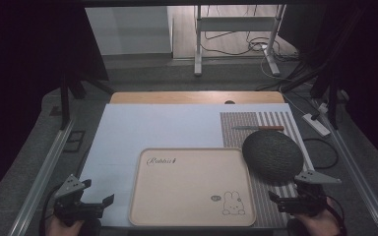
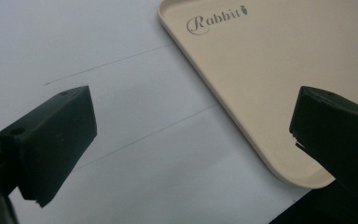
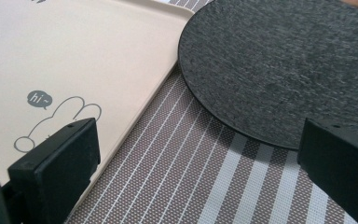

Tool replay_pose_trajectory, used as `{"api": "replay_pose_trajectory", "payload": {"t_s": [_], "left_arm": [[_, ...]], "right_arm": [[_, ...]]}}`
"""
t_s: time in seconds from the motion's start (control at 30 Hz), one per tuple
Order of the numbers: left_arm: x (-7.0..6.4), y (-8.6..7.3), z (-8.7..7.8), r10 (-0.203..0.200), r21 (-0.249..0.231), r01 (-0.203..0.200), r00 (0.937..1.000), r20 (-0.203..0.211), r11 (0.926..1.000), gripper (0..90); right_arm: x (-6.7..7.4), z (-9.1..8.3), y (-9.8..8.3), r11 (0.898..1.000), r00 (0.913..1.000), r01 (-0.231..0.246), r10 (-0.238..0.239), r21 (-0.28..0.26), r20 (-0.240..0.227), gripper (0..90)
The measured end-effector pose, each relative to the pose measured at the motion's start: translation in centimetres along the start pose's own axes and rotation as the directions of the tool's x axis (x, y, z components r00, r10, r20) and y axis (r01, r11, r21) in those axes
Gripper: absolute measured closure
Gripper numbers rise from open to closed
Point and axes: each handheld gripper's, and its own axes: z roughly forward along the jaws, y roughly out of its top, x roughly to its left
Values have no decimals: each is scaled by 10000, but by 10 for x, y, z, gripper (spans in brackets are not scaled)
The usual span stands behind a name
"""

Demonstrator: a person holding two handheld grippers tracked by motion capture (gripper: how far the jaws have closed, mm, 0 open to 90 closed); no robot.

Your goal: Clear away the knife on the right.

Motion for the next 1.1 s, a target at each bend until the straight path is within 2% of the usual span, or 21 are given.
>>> {"api": "replay_pose_trajectory", "payload": {"t_s": [0.3, 0.47, 0.67, 0.83, 0.97, 1.1], "left_arm": [[4, -1, 0, -299, -46, 300, 9993, 209, 9995, 12], [4, -1, -1, -311, 0, 311, 9994, 179, 9995, 12], [6, -1, -1, -504, 96, 502, 9986, 163, 9987, 13], [5, -2, -2, -376, 185, 380, 9991, -170, 9991, 5], [5, -2, -2, -314, 227, 318, 9994, -149, 9992, 4], [4, -2, -1, -231, 280, 233, 9997, -93, 9993, 6]], "right_arm": [[-1, 2, 1, 9998, 9996, -63, 69, 188, -291, 0], [0, 3, 1, 9995, 9990, 96, -83, 293, -431, 0], [0, 4, 2, 9989, 9979, 245, -222, 387, -601, 0], [3, 7, 3, 9963, 9968, 548, -507, 664, -623, 0], [5, 7, 3, 9954, 9962, 656, -614, 699, -614, 0], [3, 7, 5, 9974, 9965, 533, -501, 477, -665, 0]]}}
